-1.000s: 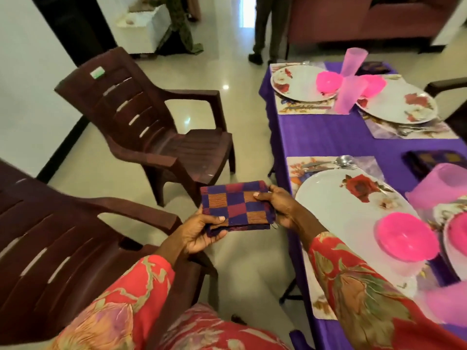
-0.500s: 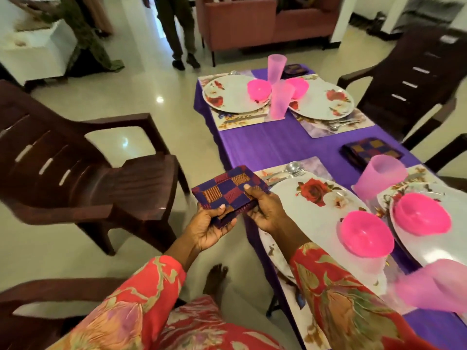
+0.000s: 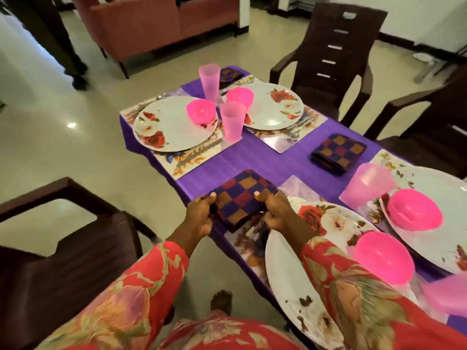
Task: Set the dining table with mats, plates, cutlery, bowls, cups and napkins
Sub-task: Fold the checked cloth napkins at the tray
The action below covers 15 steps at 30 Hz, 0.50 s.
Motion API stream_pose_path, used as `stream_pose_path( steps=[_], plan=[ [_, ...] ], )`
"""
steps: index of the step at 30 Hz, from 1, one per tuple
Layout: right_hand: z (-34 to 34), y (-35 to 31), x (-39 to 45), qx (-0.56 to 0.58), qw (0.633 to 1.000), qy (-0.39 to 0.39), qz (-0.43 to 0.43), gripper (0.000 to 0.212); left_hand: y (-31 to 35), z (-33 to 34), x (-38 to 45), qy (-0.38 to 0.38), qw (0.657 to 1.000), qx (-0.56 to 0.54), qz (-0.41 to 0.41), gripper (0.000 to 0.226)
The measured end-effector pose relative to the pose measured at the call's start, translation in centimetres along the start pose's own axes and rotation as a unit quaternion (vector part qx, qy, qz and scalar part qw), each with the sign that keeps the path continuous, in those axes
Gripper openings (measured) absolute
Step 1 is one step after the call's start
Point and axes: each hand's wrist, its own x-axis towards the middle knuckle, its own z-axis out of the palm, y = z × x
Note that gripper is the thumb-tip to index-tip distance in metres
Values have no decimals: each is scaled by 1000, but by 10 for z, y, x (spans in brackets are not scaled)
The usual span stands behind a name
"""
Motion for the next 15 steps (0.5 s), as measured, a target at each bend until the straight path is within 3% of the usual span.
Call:
stream_pose_path(
  steps=[6,10,15],
  plan=[
    [17,-8,41,-28,999,31,-30,29,21,18,61,14,998,55,-19,17],
    [26,-9,56,-47,998,15,-32,13,26,17,101,59,973,219,34,13],
    [34,-7,81,-46,995,80,-22,28,36,21,122,56,946,312,61,5]
  ],
)
